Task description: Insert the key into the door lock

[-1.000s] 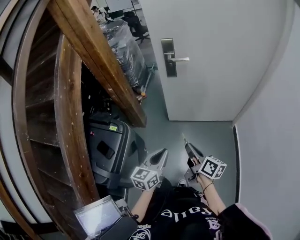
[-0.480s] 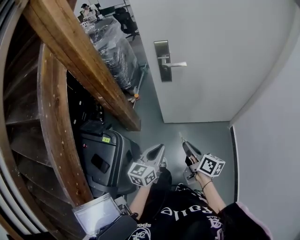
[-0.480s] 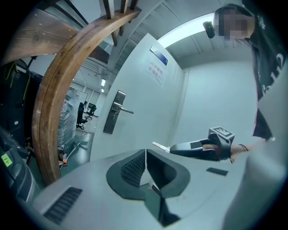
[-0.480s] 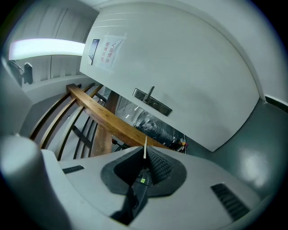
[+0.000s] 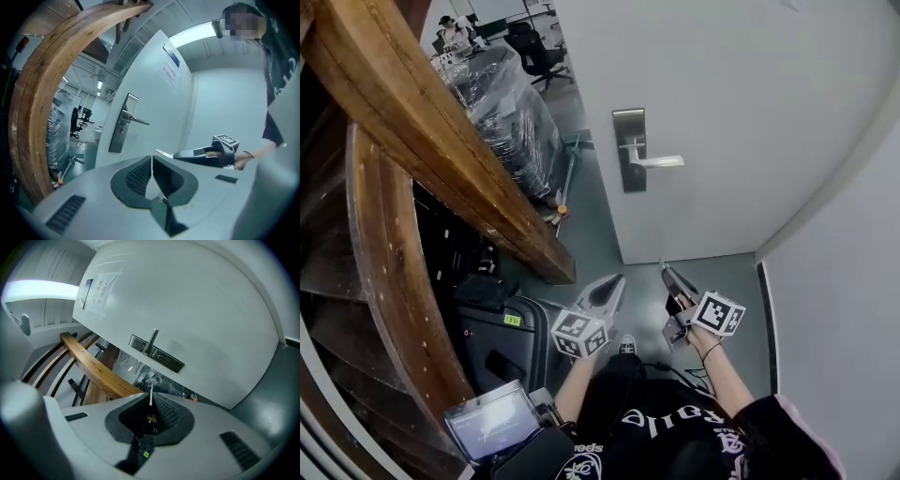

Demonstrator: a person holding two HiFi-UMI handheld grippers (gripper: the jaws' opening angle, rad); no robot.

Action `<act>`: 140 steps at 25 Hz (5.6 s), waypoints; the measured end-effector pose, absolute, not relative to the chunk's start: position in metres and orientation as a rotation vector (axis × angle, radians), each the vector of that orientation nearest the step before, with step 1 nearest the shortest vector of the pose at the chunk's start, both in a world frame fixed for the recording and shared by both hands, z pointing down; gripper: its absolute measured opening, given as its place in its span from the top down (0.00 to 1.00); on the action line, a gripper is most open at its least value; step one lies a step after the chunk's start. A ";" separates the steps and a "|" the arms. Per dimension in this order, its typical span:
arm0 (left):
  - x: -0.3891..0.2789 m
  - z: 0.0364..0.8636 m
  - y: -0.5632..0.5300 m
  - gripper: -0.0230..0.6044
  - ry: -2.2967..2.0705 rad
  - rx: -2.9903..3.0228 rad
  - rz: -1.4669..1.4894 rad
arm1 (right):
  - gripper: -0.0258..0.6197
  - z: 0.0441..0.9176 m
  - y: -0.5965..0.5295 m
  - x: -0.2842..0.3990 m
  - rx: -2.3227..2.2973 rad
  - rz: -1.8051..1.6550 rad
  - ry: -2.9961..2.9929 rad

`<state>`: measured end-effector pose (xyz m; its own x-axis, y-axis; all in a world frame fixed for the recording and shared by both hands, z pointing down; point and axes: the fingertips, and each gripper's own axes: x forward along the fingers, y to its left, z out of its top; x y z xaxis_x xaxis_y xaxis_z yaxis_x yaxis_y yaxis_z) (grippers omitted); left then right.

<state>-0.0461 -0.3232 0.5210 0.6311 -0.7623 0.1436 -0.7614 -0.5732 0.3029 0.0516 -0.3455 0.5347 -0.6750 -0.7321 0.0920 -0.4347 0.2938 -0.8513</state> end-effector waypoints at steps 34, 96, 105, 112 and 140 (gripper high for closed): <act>-0.129 0.542 -0.423 0.94 -1.135 2.509 -0.003 | 0.90 0.530 -0.569 -0.003 -1.042 -1.349 1.868; -0.009 0.522 -0.279 0.94 -1.228 2.419 -0.107 | 0.91 0.501 -0.295 0.045 -1.066 -1.072 2.678; 0.068 0.529 -0.166 0.94 -1.267 2.361 -0.150 | 0.93 0.510 -0.178 0.108 -0.977 -1.078 2.783; 0.083 0.527 -0.101 0.94 -1.330 2.330 -0.115 | 0.93 0.506 -0.127 0.121 -0.882 -1.112 2.805; -0.034 0.525 0.094 0.94 -1.191 2.438 -0.057 | 0.93 0.527 0.077 0.006 -1.011 -1.187 2.650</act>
<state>-0.0342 0.0944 0.5249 0.6315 -0.7615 0.1460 -0.7440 -0.5421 0.3905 0.0064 0.0773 0.5266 -0.7819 -0.5918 0.1961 -0.5403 0.4862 -0.6868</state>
